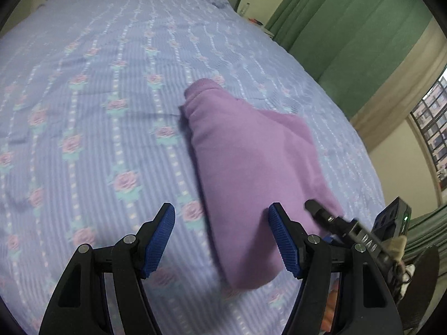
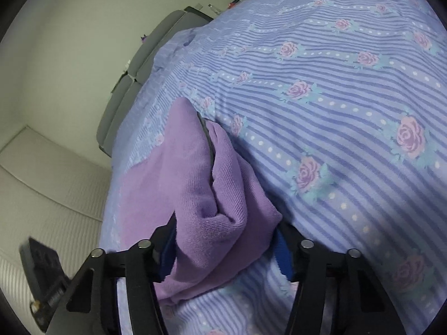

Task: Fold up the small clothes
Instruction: 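Grasp the folded sweatshirt with the right gripper and lift it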

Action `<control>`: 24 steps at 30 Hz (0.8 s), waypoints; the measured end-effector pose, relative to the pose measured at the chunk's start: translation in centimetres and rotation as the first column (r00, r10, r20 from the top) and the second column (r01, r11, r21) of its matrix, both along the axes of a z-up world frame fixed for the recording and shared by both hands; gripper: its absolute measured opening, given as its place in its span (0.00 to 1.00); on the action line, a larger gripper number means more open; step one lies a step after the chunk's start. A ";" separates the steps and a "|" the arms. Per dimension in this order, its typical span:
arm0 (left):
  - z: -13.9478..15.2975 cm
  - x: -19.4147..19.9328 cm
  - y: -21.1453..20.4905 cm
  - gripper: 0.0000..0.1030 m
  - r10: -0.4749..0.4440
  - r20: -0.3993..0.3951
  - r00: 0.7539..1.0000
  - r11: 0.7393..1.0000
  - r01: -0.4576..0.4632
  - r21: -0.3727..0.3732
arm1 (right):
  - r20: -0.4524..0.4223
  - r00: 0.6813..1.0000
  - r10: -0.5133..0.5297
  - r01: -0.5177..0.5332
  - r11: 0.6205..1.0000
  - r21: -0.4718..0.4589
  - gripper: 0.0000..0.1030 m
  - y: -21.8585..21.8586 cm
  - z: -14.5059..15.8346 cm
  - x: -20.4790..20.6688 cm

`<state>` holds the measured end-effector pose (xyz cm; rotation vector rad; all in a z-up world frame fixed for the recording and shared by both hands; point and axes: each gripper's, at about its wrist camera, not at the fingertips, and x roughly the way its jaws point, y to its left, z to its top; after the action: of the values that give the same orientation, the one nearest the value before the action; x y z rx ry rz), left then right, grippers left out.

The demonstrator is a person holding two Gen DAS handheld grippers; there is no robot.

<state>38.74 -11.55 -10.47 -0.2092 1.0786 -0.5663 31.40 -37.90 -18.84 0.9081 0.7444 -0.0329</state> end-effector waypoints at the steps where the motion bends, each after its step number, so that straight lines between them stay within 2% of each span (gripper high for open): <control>1: 0.0 0.3 -0.3 0.67 -0.007 -0.011 1.000 1.000 0.007 -0.009 | -0.005 1.000 0.005 -0.005 1.000 -0.012 0.54 0.1 0.1 0.1; 7: -1.1 1.9 -2.2 0.71 -0.044 -0.049 0.998 0.999 0.044 -0.009 | -0.015 1.000 0.015 -0.016 0.998 -0.059 0.54 0.4 0.3 0.4; 13: -3.8 3.6 -2.6 0.74 -0.053 -0.149 0.987 0.995 0.039 -0.094 | -0.001 1.000 0.029 -0.029 0.998 -0.061 0.53 0.1 -0.1 -0.3; 15: -4.1 3.8 -2.6 0.69 -0.051 -0.164 0.985 0.994 0.034 -0.104 | -0.005 1.000 0.030 -0.030 0.997 -0.075 0.52 0.2 -0.1 -0.6; 16: -4.0 3.7 -2.7 0.61 -0.065 -0.159 0.985 0.993 0.049 -0.108 | -0.006 1.000 0.031 -0.031 0.996 -0.083 0.52 0.3 0.0 -0.6; 20: -3.4 3.2 -3.3 0.56 -0.070 -0.120 0.990 0.997 0.064 -0.049 | -0.018 1.000 0.024 -0.025 0.995 -0.098 0.52 0.4 0.1 -0.5; 24: -2.7 2.8 -3.4 0.52 -0.068 -0.097 0.993 0.997 0.065 -0.032 | -0.038 0.999 0.030 -0.035 0.991 -0.130 0.50 0.9 0.8 -0.2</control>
<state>41.52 -14.99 -13.18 -0.2292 1.1762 -0.6369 31.21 -37.04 -17.99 0.7719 0.7816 -0.0690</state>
